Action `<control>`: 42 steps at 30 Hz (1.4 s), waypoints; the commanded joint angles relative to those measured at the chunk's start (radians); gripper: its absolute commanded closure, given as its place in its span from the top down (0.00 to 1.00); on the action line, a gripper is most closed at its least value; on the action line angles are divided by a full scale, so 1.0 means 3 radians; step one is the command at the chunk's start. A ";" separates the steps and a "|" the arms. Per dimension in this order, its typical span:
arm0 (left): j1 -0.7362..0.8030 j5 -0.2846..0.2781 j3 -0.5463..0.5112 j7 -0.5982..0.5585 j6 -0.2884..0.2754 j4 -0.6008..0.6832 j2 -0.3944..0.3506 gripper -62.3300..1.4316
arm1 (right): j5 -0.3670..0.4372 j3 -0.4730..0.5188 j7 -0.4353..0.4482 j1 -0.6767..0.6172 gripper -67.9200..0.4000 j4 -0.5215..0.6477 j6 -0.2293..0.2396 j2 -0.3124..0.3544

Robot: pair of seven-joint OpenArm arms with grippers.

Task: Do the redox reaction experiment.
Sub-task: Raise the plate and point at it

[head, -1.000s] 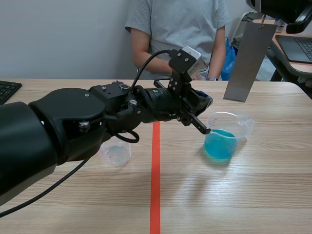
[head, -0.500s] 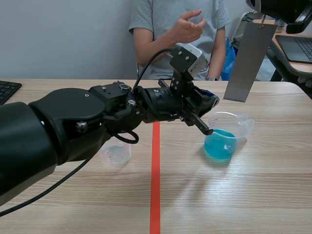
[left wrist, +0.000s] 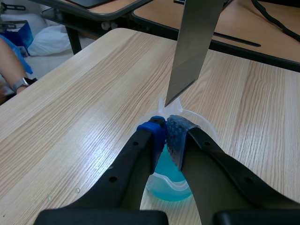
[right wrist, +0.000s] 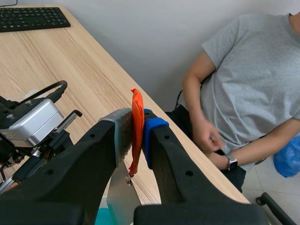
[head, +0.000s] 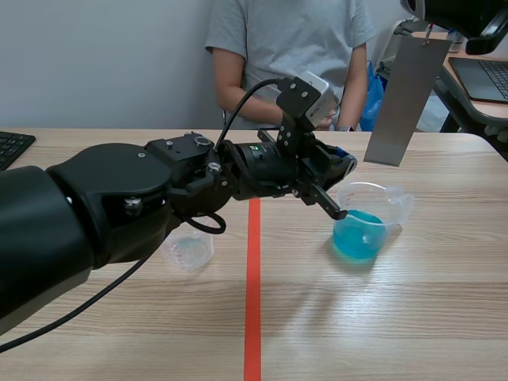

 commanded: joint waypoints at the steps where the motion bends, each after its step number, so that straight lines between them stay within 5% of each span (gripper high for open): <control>1: -0.0048 -0.0036 -0.0020 -0.0048 -0.0005 0.0072 0.0043 0.10 | 0.0050 0.0056 0.0039 0.0075 0.02 0.0048 0.0019 0.0061; 25: 0.0003 -0.0061 -0.0037 -0.0134 -0.0008 0.0104 -0.0114 0.10 | 0.0050 0.0056 0.0039 0.0075 0.02 0.0048 0.0019 0.0053; 33: 0.0342 -0.0379 -0.0221 -0.0118 -0.0006 0.0838 -0.0890 0.10 | 0.0050 0.0056 0.0039 0.0075 0.02 0.0047 0.0019 0.0053; 42: 0.1253 -0.0660 -0.0950 -0.0023 -0.0005 0.1998 -0.2029 0.10 | 0.0050 0.0056 0.0039 0.0075 0.02 0.0047 0.0019 0.0053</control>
